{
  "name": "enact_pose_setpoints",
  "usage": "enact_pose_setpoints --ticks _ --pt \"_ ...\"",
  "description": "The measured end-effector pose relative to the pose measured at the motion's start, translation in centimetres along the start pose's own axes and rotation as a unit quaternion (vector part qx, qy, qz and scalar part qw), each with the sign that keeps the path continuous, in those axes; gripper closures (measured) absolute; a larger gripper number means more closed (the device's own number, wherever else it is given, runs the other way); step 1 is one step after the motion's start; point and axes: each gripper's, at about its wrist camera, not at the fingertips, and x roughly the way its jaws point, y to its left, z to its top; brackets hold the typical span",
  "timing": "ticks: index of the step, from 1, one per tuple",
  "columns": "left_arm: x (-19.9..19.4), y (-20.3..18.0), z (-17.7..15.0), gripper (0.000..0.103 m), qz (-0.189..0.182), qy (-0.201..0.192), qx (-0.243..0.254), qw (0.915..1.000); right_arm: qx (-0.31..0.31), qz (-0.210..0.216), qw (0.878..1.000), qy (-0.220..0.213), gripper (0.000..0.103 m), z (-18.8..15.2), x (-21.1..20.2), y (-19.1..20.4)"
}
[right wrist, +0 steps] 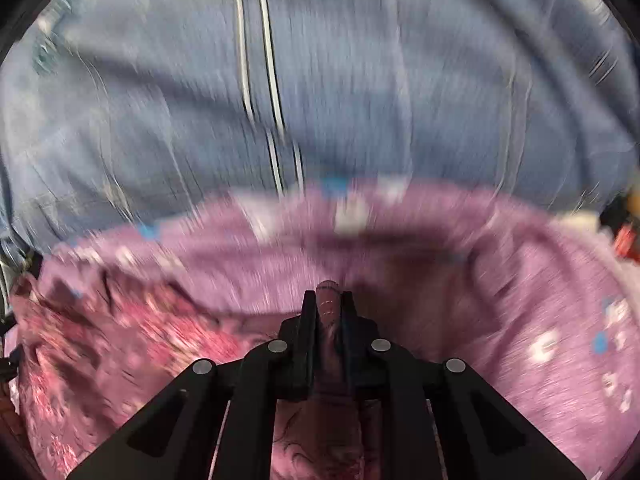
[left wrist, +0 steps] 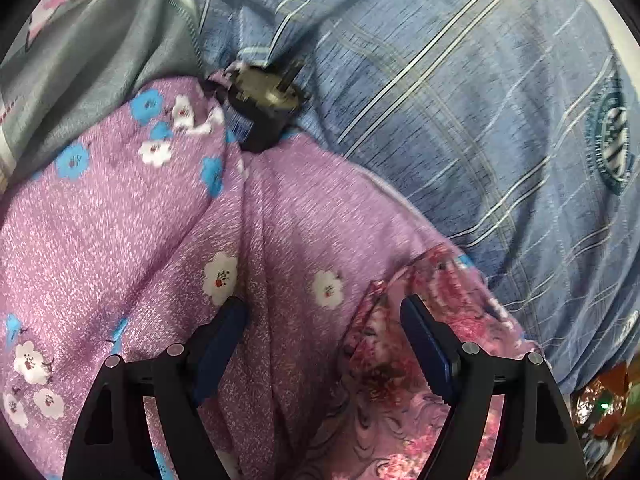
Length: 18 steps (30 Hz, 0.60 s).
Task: Fold small clothes
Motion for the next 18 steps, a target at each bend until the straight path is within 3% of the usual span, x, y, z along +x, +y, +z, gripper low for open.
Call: enact_pose_setpoints --ticks 2,4,6,8,10,12,15,18 --pt "-0.8 -0.5 -0.3 0.024 -0.007 -0.014 0.013 0.9998 0.054 -0.003 0.998 -0.023 0.093 0.5 -1.1 -2.0" --pt "-0.6 -1.2 -0.7 0.024 -0.004 -0.010 0.030 0.9995 0.068 -0.015 0.997 0.020 0.092 0.5 1.0 -3.2" --pt "0.1 -1.5 -1.2 0.024 0.004 0.005 0.038 0.9992 0.072 -0.047 0.994 0.070 0.081 -0.5 3.5 -3.9" --pt "1.1 -1.4 -1.5 0.024 0.022 0.020 0.049 0.9984 0.098 -0.036 0.991 0.085 0.078 -1.3 3.6 -4.6" --pt "1.9 -2.1 -1.8 0.024 0.044 0.021 0.081 0.9955 0.131 -0.009 0.990 0.047 0.069 -1.8 1.0 -5.3" --pt "2.2 -2.9 -2.2 0.024 0.066 0.018 0.113 0.9912 0.143 -0.001 0.990 -0.004 0.049 -2.6 -2.8 -5.3" --pt "1.9 -3.6 -2.6 0.025 0.085 0.006 0.125 0.9885 0.115 0.040 0.992 -0.029 0.049 -4.4 -7.5 -4.1" --pt "0.3 -4.1 -3.2 0.027 0.102 -0.020 0.130 0.9860 0.062 0.081 0.995 -0.005 0.055 -7.3 -11.2 -1.6"
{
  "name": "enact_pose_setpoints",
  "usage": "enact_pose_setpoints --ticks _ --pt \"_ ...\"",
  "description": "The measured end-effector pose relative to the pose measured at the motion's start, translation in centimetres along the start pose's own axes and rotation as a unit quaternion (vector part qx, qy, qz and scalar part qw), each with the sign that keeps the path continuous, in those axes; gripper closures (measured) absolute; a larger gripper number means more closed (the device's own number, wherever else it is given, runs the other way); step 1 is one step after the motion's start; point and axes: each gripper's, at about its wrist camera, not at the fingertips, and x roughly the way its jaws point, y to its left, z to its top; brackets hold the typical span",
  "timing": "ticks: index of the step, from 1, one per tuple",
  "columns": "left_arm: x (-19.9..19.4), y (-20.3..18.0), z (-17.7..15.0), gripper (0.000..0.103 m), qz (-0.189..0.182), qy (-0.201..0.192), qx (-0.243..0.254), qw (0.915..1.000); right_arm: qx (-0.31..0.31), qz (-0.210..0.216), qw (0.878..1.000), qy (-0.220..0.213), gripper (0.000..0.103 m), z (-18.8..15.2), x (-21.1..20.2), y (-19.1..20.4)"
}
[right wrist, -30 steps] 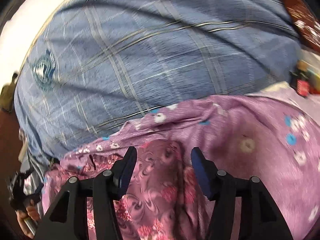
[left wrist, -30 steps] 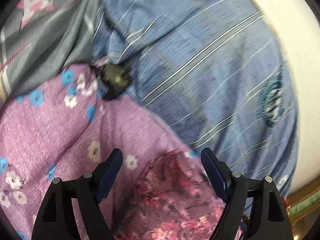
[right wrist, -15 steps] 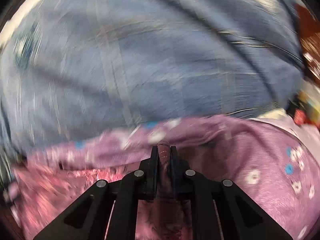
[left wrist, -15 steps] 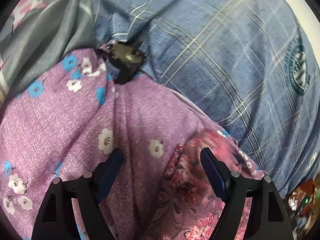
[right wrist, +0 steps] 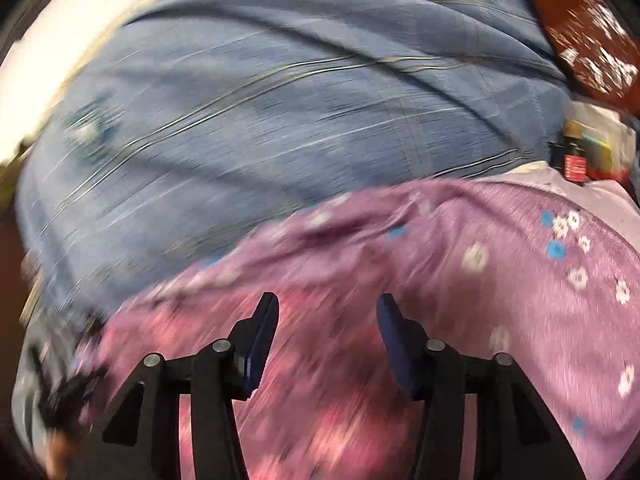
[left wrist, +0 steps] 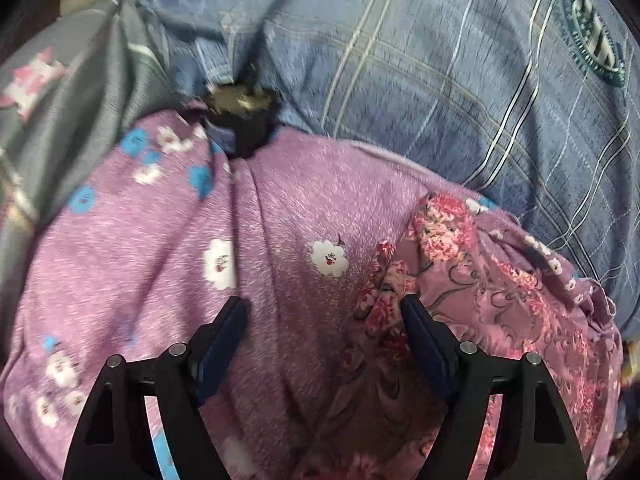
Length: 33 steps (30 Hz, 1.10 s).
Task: Fold small clothes
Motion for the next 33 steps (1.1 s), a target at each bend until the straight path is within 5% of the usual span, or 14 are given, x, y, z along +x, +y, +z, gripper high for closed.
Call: enact_pose_setpoints --ticks 3,7,10,13,16,20,27,33 --pt "-4.0 -1.3 -1.5 0.027 -0.015 -0.029 0.049 0.9983 -0.040 0.022 0.998 0.043 0.072 -3.6 -1.0 2.4" --pt "-7.1 -2.4 -5.4 0.025 -0.042 -0.041 0.111 0.9921 -0.057 0.011 0.995 0.078 0.071 -8.2 0.1 3.3" --pt "-5.2 -1.7 -8.5 0.022 0.009 0.015 0.160 0.9869 -0.083 -0.021 0.993 0.081 0.073 -9.4 0.6 3.6" --pt "-7.5 0.9 -8.3 0.027 -0.039 0.029 0.077 0.9959 -0.033 0.039 0.996 0.079 0.067 -9.7 -2.3 2.8" --pt "-11.9 3.2 -9.9 0.027 -0.073 -0.008 0.045 0.9963 0.025 0.100 0.993 0.054 0.051 -11.3 -6.0 0.3" --pt "-15.4 6.9 -14.9 0.025 -0.129 -0.007 -0.018 0.9914 0.133 0.181 0.972 0.068 0.046 -14.1 -7.9 -3.7" --pt "-14.4 8.7 -18.0 0.025 -0.260 0.064 -0.093 0.9590 0.281 0.275 0.913 0.109 0.042 -17.1 -5.0 -7.1" --pt "-12.4 7.8 -17.3 0.024 -0.305 0.062 -0.128 0.9417 0.301 0.260 0.911 0.108 0.042 -16.8 -2.6 -6.4"
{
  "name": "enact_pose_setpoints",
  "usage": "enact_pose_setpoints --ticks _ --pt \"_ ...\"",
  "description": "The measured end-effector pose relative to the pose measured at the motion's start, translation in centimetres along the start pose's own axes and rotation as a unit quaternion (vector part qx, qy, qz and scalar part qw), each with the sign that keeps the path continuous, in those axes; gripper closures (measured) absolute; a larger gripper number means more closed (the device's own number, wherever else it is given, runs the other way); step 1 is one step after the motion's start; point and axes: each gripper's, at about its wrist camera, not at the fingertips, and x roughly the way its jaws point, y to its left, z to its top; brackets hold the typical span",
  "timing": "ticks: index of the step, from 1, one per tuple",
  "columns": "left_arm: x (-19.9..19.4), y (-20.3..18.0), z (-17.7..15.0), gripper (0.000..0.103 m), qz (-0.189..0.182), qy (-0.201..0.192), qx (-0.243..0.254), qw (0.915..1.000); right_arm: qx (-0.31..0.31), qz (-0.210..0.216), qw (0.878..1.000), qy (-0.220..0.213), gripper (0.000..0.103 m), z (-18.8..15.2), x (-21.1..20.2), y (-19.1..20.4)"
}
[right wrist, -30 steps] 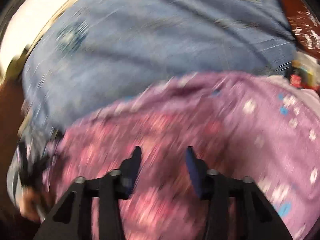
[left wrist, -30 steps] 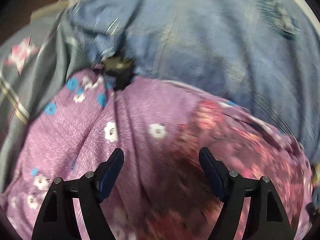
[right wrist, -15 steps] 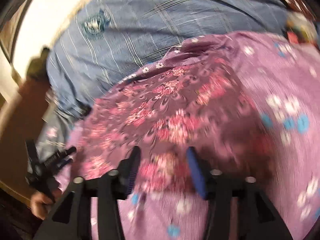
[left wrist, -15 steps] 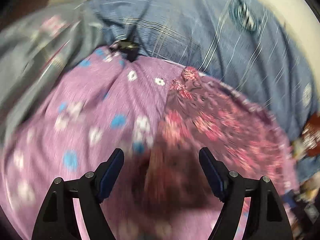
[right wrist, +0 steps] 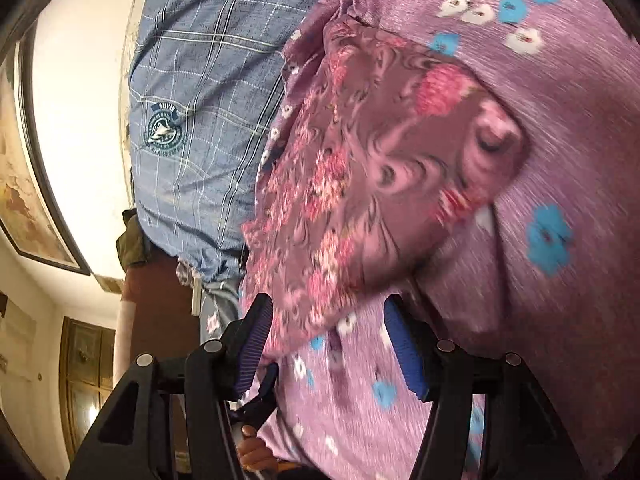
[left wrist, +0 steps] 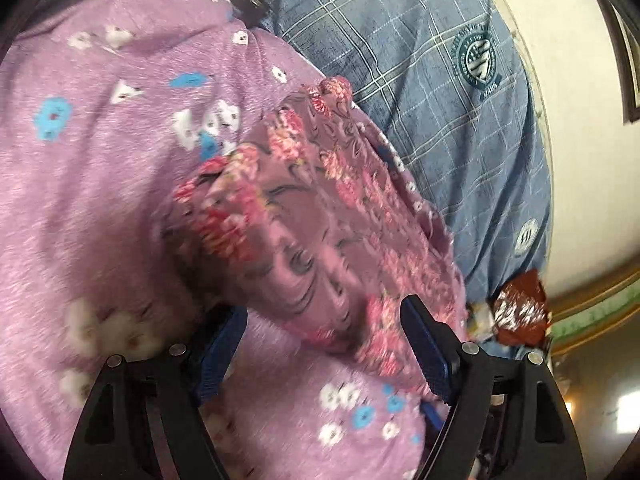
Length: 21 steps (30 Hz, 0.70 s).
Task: Fold small clothes
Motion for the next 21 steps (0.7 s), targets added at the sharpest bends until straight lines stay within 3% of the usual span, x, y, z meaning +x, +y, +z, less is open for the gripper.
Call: enact_pose_setpoints --ticks 7,10,12,15,17,21 --pt "2.4 1.2 1.9 0.027 -0.054 -0.034 -0.032 0.9975 0.016 -0.003 0.999 -0.038 0.045 1.5 0.8 -0.1" --pt "2.7 2.1 2.2 0.047 -0.060 -0.055 -0.032 0.9962 0.002 -0.021 0.998 -0.053 0.060 1.9 1.0 0.1" --pt "2.9 2.6 2.0 0.085 -0.049 -0.061 -0.022 0.9967 -0.005 -0.052 0.997 -0.055 0.096 2.0 1.2 -0.2" --pt "2.5 2.6 1.6 0.097 -0.034 -0.065 0.000 0.9973 -0.040 -0.058 0.995 -0.070 0.097 1.7 0.7 0.6" --pt "1.4 1.7 1.1 0.099 -0.038 -0.079 0.023 0.9959 -0.115 -0.086 0.985 -0.100 0.098 0.5 0.0 3.0" --pt "-2.3 -0.1 -0.7 0.101 -0.042 -0.091 0.070 0.9925 -0.195 -0.101 0.965 -0.142 0.099 -2.4 -3.0 5.6"
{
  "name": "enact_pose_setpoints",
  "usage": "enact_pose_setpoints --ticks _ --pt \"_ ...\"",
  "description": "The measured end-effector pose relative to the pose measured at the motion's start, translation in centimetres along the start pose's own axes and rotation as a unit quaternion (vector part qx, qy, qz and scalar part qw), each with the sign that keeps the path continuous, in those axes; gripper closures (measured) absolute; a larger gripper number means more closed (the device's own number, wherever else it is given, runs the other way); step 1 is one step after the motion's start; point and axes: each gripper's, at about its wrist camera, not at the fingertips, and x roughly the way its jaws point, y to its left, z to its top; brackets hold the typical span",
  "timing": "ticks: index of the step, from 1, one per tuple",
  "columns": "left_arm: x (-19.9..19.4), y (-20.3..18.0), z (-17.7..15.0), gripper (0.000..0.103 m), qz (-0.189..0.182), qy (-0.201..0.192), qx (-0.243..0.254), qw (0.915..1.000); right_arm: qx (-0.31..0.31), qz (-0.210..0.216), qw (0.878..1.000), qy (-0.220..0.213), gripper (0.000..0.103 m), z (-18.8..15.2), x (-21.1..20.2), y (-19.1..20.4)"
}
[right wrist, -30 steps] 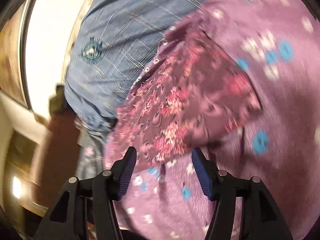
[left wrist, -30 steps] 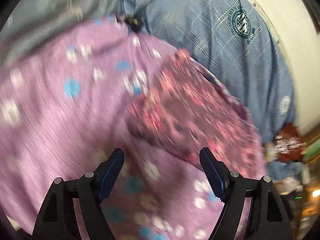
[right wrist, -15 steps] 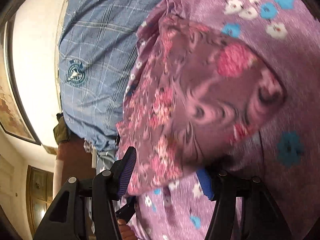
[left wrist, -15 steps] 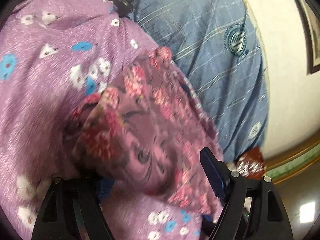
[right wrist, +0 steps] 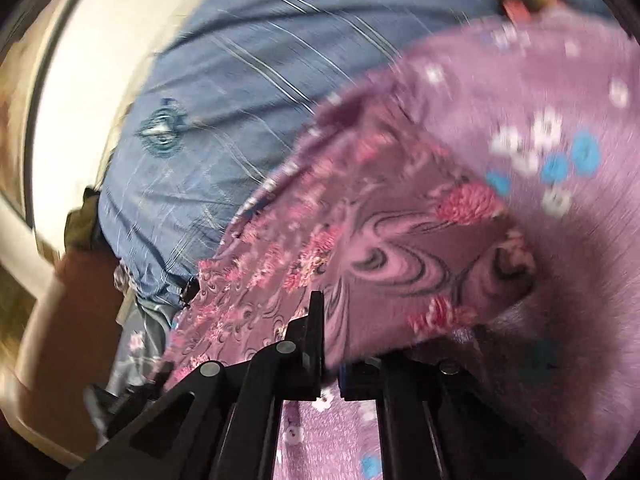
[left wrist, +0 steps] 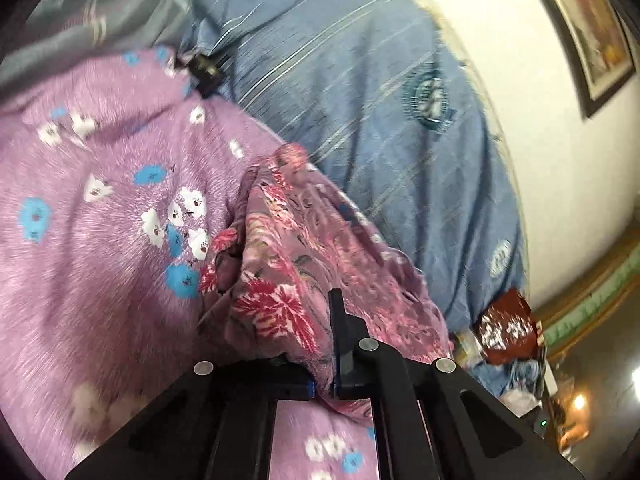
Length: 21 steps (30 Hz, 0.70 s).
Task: Fold small clothes
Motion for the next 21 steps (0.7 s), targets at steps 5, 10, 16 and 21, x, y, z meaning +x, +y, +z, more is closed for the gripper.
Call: enact_pose_setpoints --ticks 5,10,16,21 --pt "-7.5 -0.9 -2.5 0.100 0.005 -0.010 0.038 0.9992 -0.031 0.028 0.999 0.011 0.099 -2.2 -5.2 0.7" --pt "-8.2 3.3 -6.4 0.047 0.105 0.085 -0.010 0.9907 -0.026 -0.061 0.986 0.156 0.080 -5.5 -3.0 -1.6" --pt "-9.4 5.3 -5.8 0.035 0.056 0.063 -0.087 0.9927 -0.059 -0.030 0.983 0.174 0.071 -5.0 -6.0 0.2" --pt "-9.2 5.4 -5.8 0.037 0.028 0.043 -0.096 0.9941 -0.127 0.004 0.978 0.165 0.093 -5.6 -5.3 5.3"
